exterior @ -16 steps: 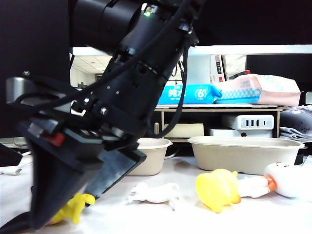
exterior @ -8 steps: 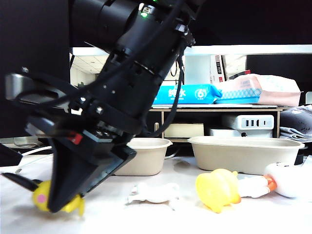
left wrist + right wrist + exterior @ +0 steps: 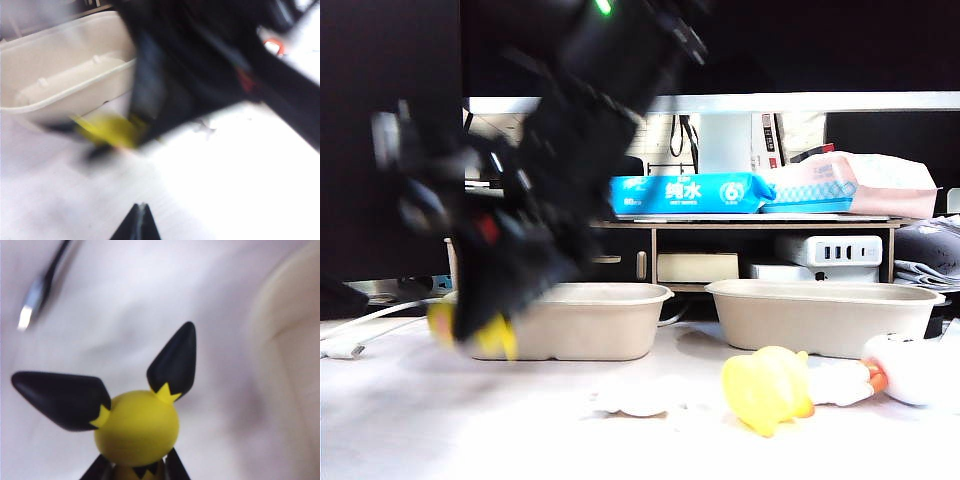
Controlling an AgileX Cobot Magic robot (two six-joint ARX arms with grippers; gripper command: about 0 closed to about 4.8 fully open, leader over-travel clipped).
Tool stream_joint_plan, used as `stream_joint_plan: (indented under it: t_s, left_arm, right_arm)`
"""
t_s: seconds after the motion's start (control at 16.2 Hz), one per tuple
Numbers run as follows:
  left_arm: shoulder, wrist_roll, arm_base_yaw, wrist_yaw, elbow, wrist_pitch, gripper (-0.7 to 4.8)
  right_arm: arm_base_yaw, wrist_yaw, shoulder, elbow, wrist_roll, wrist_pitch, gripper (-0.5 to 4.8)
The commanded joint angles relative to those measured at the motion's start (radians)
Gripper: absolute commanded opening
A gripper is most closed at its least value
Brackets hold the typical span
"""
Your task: Put the dolls with similar colors into the same paper box, while dolls with different colors go into separate paper boxes.
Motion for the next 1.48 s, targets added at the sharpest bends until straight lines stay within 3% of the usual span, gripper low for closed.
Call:
stream_joint_plan:
  t_s: [0.06,0.31,0.68,0.8,0.86,0.99,1.17,1.29,1.48]
  left_arm:
    - [-0.022,0.001,0.047,0.008,0.001,0.004,-0.05]
    - [-0.191,0.001,0.236,0.006,0.001,0.003,-0.05]
    - [-0.296,0.001,0.315,0.000,0.001,0.012,-0.05]
    - [-0.296,0.001,0.315,0.000,0.001,0.012,-0.05]
    - [-0.296,0.001,0.315,0.000,0.001,0.012,-0.05]
    - [-0.296,0.001,0.311,0.000,0.001,0.012,-0.05]
    - [-0.188,0.001,0.298,-0.001,0.001,0.021,-0.05]
    - [-0.062,0.001,0.230,-0.001,0.001,0.019,-0.05]
    - [0.038,0.001,0.129,0.000,0.001,0.018,-0.05]
  right_arm:
    - [-0.026,0.053,-0.006,0.066,0.002,0.061,0.84]
    - [-0.096,0.053,0.014,0.100,0.003,0.164,0.84]
    - [-0.160,0.053,0.101,0.100,0.003,0.291,0.95]
    - [-0.167,0.050,0.106,0.100,0.005,0.307,2.32]
    - [-0.167,0.053,0.106,0.100,0.007,0.306,2.71]
    - [-0.167,0.053,0.096,0.100,0.007,0.284,2.71]
    - [-0.166,0.061,0.035,0.123,0.017,0.099,2.70]
    - [-0.164,0.061,-0.036,0.129,0.025,-0.093,2.77]
    - [-0.142,0.060,-0.090,0.127,0.025,-0.349,3.50]
